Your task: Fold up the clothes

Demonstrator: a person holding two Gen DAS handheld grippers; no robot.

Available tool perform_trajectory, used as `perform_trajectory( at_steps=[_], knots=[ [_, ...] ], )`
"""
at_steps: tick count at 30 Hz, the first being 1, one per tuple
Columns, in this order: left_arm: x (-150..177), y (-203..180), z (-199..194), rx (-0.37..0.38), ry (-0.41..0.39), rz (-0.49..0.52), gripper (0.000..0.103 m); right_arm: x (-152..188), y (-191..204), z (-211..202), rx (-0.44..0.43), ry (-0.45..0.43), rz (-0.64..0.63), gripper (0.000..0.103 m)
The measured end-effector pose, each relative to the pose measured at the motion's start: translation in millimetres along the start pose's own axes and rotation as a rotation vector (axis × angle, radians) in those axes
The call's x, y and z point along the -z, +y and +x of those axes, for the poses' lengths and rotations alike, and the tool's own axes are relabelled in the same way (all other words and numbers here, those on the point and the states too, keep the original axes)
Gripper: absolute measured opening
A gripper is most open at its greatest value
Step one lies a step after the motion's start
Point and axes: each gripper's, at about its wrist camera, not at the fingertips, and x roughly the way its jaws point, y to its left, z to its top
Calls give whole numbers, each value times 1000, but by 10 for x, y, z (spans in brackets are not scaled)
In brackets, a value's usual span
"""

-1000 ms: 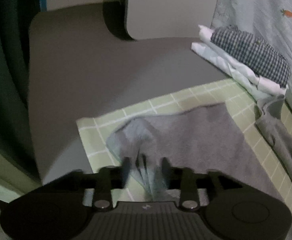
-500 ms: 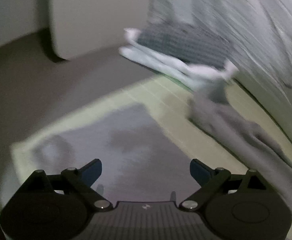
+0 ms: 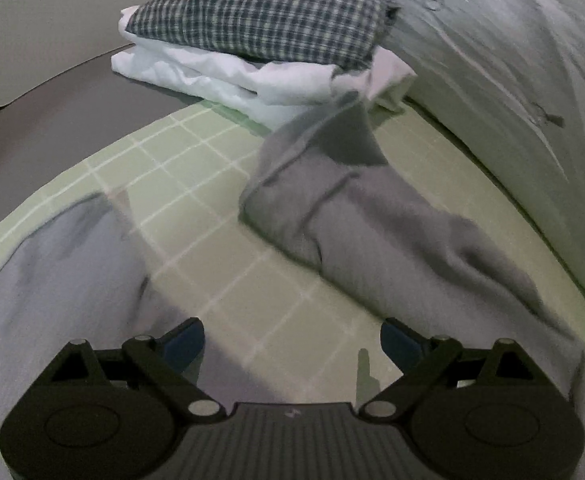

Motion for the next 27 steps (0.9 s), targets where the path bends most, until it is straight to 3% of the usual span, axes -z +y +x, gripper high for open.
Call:
perform_trajectory(
  at_steps=[3, 8, 10, 11, 12, 13, 16, 18, 21, 25, 27],
  knots=[
    [-178, -86, 206, -40, -21, 17, 95, -20, -145, 135, 73, 30, 40, 83],
    [-431, -191, 423, -88, -84, 13, 86, -59, -415, 201, 93, 43, 118, 78],
    [-526, -203, 462, -114, -106, 2, 64, -92, -448, 160, 96, 17, 121, 79],
    [-568, -195, 471, -115, -111, -8, 43, -110, -447, 129, 101, -2, 113, 79],
    [-605, -171, 468, -103, -108, -24, 14, -125, -431, 98, 105, -24, 98, 80],
    [-641, -148, 465, -92, -106, -40, 10, -141, -417, 76, 110, -41, 81, 80],
    [-728, -123, 312, -71, -132, -43, 9, -176, -414, 106, 103, -31, 23, 75],
    [-769, -139, 111, -66, -173, -15, 9, -170, -439, 131, 84, -5, -8, 24],
    [-830, -144, -192, -61, -234, 19, 9, -107, -550, -9, 70, -29, -9, 15],
    [-890, -9, -579, -88, -312, 16, 9, 31, -779, -347, 95, -64, 36, 15],
    [-842, 91, -526, -130, -272, 21, 9, 135, -866, -403, 118, -41, 37, 15]
  ],
)
